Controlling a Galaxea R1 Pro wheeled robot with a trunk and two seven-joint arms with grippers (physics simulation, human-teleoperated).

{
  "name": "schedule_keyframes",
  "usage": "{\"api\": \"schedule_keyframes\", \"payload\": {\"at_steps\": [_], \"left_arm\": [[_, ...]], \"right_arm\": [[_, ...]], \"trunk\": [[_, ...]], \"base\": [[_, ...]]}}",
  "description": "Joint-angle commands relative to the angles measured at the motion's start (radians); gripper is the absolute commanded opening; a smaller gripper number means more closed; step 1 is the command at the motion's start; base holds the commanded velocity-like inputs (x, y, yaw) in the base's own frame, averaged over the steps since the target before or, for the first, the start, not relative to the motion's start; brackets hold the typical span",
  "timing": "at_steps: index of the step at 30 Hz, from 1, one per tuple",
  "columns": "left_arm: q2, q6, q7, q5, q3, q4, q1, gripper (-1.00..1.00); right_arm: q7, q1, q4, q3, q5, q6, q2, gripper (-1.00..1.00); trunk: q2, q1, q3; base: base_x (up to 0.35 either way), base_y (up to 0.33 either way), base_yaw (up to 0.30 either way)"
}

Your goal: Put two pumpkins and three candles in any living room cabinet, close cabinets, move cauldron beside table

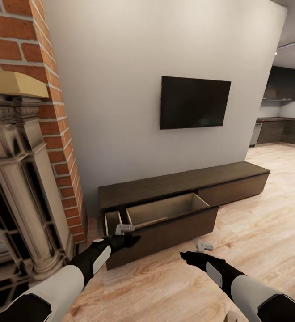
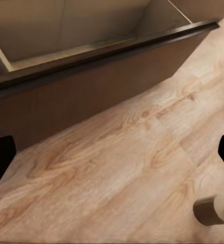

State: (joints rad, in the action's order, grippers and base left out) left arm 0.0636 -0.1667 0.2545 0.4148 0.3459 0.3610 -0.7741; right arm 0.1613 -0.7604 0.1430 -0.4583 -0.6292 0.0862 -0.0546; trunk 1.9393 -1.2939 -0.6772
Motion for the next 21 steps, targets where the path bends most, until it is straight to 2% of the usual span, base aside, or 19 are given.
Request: {"api": "schedule_keyframes", "payload": {"at_steps": [1,11,15,21], "left_arm": [[0.000,-0.005,0.000,0.009,0.004,0.001,-0.001,1.00],[0.000,-0.005,0.000,0.009,0.004,0.001,-0.001,1.00],[0.000,-0.005,0.000,0.009,0.004,0.001,-0.001,1.00],[0.001,-0.005,0.000,0.009,0.004,0.001,-0.001,1.00]], "right_arm": [[0.002,-0.001,0.001,-0.004,-0.006,0.004,-0.001,1.00],[0.001,-0.001,0.001,-0.003,-0.006,0.004,-0.001,1.00],[0.001,-0.001,0.002,-0.003,-0.006,0.004,-0.002,1.00],[0.000,-0.001,0.001,-0.004,-0.006,0.003,-0.001,1.00]], "trunk": [[0.001,0.001,-0.001],[0.001,0.001,-0.001],[0.001,0.001,-0.001],[0.001,0.001,-0.001]], "base": [[-0.289,0.108,-0.295],[-0.285,0.160,-0.287],[-0.226,0.219,-0.096],[-0.052,0.255,-0.084]]}}
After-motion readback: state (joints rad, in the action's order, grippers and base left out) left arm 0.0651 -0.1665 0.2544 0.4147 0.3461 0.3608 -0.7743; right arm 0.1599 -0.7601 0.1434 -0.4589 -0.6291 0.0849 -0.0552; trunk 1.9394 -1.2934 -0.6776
